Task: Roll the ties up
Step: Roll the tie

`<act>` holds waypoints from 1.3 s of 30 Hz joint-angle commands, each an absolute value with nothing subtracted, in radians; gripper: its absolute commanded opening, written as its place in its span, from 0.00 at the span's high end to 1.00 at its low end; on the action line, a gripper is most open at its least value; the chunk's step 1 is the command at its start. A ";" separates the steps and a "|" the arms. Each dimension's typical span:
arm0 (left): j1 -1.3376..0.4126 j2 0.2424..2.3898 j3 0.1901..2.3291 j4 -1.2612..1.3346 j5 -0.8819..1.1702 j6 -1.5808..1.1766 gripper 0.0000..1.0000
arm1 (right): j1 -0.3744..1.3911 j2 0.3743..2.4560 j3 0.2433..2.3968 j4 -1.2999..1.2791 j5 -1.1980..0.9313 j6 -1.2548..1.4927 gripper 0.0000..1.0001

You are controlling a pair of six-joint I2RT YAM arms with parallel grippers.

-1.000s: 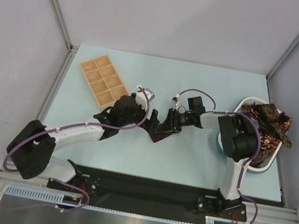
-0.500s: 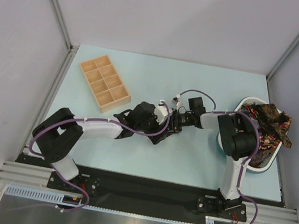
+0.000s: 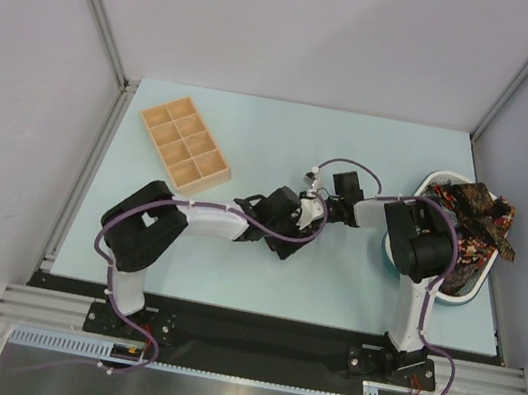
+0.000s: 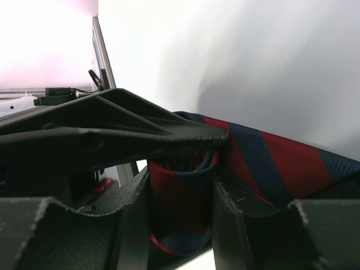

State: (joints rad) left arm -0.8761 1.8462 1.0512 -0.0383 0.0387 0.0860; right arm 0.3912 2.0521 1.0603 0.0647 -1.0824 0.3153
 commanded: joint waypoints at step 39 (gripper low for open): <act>-0.798 1.893 1.086 -0.230 0.012 0.028 0.62 | 0.327 1.939 0.891 0.222 -0.946 0.391 0.45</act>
State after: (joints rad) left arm -0.8650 1.8797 1.1065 -0.1139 0.0669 0.1020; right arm 0.3412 1.9656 0.9108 0.2203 -1.0054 0.4339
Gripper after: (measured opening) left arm 0.512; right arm 0.556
